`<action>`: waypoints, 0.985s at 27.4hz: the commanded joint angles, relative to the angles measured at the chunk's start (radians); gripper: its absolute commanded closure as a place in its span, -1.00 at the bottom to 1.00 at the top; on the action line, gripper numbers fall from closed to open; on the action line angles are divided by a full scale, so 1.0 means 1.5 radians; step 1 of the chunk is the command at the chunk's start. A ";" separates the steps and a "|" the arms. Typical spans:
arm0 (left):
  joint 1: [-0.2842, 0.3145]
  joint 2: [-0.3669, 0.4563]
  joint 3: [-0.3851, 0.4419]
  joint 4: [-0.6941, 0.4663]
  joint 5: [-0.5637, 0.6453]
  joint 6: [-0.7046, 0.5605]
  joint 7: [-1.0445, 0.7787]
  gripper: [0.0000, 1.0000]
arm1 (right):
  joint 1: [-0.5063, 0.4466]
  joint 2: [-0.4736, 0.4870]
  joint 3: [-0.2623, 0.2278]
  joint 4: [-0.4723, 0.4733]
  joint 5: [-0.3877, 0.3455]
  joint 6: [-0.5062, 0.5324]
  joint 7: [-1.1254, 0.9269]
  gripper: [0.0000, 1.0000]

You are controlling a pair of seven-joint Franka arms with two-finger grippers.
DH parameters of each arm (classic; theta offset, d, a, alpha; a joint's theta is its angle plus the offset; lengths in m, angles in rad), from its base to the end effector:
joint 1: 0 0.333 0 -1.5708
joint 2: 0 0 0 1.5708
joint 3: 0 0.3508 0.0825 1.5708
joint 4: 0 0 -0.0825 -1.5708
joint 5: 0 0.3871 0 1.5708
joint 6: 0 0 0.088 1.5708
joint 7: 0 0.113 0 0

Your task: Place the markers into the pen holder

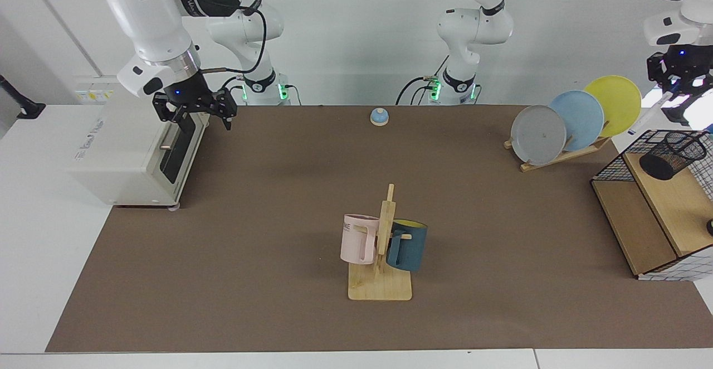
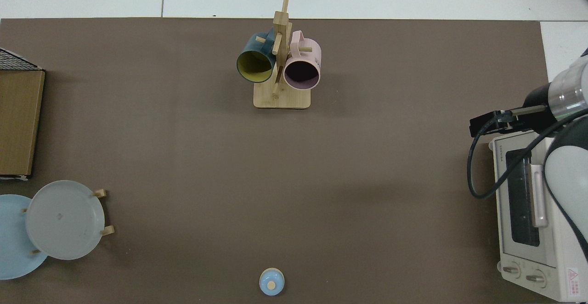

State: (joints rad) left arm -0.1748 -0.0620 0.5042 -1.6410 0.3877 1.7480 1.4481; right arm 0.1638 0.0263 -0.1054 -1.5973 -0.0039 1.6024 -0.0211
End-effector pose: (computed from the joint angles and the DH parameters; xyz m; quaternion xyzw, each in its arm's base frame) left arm 0.5121 0.2236 0.6726 -0.8219 0.5355 0.0874 0.1732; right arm 0.5672 0.0336 0.6287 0.9991 0.0398 -0.0105 0.0035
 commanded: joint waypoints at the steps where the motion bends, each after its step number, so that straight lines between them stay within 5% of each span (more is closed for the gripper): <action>1: -0.002 0.032 0.034 0.043 0.023 0.023 0.106 1.00 | -0.012 -0.016 0.008 -0.023 0.015 0.022 0.006 -1.00; 15: 0.015 0.079 0.065 0.036 0.082 0.116 0.325 1.00 | -0.014 -0.016 0.008 -0.024 0.015 0.022 0.006 -1.00; 27: 0.014 0.080 0.066 0.022 0.090 0.170 0.367 1.00 | -0.014 -0.016 0.008 -0.024 0.004 0.023 0.005 -1.00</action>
State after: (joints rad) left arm -0.1600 0.0519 0.6002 -1.6032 0.5016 1.9287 1.9528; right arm 0.1622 0.0261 -0.1058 -1.5992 -0.0035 1.6083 -0.0209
